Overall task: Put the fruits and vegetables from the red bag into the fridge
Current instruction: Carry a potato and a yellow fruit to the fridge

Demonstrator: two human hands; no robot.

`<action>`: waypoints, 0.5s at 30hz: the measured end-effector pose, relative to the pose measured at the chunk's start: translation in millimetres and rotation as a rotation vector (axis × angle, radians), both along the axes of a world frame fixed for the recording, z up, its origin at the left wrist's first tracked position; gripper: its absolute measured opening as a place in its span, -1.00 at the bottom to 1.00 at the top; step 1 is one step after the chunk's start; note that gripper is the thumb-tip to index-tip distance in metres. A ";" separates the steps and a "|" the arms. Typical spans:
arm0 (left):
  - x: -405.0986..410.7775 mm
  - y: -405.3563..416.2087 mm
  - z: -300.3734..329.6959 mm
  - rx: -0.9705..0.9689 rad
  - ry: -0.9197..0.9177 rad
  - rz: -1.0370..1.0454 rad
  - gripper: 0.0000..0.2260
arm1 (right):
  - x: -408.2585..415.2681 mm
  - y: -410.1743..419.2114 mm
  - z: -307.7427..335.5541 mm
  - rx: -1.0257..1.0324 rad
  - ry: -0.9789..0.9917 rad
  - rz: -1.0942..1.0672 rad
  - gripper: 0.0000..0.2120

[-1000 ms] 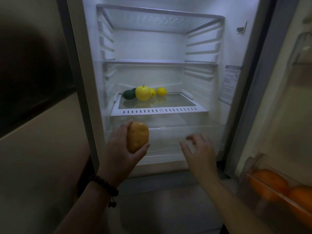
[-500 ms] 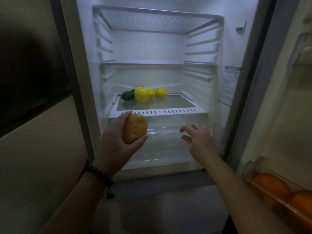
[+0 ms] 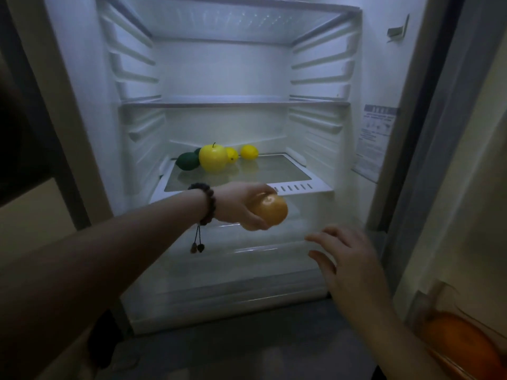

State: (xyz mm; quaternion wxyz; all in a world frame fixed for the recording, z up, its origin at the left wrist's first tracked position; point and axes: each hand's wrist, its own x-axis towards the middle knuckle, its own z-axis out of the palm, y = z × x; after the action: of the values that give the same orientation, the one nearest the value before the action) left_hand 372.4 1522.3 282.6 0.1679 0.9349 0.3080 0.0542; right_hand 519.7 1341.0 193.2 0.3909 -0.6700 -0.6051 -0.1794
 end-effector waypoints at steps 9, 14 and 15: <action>75.5 38.6 -62.4 -0.005 0.323 -0.103 -0.40 | 12.4 -7.1 -2.5 0.008 0.058 -0.040 -0.80; 116.7 49.8 -113.2 -0.087 0.187 0.036 -0.49 | 13.0 -5.6 -8.7 0.071 0.022 -0.052 -0.78; 122.4 54.2 -117.8 -0.113 0.139 0.081 -0.57 | 14.1 -4.6 -10.3 0.094 0.018 -0.044 -0.79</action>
State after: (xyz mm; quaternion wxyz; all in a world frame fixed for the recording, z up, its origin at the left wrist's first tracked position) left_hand 494.8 1576.5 164.8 0.1962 0.9123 0.3589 -0.0215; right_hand 533.8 1336.4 182.9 0.4233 -0.6656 -0.5775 -0.2104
